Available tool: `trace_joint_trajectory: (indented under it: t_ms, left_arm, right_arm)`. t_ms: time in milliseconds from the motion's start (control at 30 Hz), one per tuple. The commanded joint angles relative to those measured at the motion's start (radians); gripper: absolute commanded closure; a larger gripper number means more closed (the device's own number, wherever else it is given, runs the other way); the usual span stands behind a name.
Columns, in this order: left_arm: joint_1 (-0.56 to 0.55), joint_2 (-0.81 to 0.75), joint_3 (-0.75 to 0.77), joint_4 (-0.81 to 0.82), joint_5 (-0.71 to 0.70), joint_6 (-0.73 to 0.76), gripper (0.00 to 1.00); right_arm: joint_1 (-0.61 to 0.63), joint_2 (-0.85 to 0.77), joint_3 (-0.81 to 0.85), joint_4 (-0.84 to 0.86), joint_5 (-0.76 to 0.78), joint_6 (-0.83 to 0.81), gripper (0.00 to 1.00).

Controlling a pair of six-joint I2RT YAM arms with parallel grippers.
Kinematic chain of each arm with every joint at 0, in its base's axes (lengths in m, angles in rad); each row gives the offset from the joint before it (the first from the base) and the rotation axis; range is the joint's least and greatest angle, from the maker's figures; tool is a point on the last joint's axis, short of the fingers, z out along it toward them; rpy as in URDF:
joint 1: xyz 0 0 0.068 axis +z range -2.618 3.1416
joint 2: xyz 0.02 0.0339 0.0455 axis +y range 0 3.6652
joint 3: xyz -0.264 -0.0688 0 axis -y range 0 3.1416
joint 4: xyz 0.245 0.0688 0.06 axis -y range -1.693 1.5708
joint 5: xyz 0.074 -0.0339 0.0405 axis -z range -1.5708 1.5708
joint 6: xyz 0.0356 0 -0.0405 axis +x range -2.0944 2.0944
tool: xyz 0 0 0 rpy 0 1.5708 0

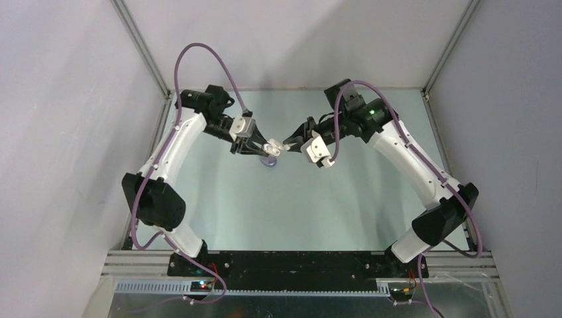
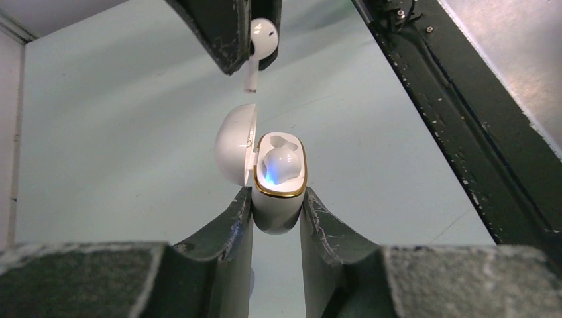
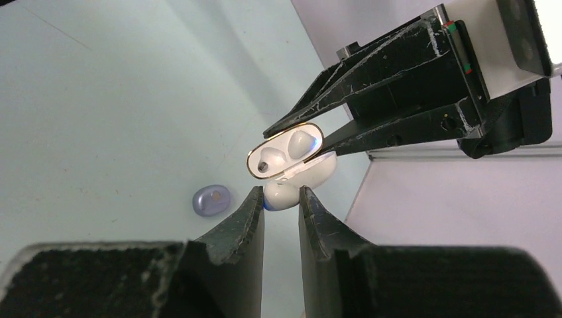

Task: Insert the wireless bluetooth earbuds into the charging case
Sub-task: Insert the right earbud into the right side groove of the charging case.

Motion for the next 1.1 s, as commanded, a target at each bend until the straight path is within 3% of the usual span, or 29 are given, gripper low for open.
trace_joint_trajectory:
  t_ms: [0,167,367,433,867,1067]
  left_arm:
    - [0.004,0.001,0.052,-0.092,0.032,0.034,1.0]
    - [0.0,-0.016,0.034,0.015,0.011,-0.142,1.0]
    - [-0.002,-0.136,-0.151,0.509,-0.017,-0.613,1.0]
    - [-0.004,-0.158,-0.188,0.608,-0.018,-0.683,1.0]
    - [-0.01,-0.123,-0.101,0.331,-0.018,-0.376,1.0]
    - [-0.01,-0.112,-0.075,0.264,-0.021,-0.317,1.0]
  right_arm:
    - [0.012,0.02,0.064,-0.053,-0.022,-0.081,0.95]
    - [0.024,0.031,0.068,-0.06,-0.029,-0.082,0.95]
    - [0.029,0.035,0.073,-0.061,-0.028,-0.088,0.95]
    - [0.03,0.036,0.075,-0.06,-0.027,-0.087,0.95]
    - [0.044,0.08,0.096,-0.025,0.014,-0.085,0.96]
    - [0.046,0.091,0.1,-0.012,0.038,-0.086,0.96]
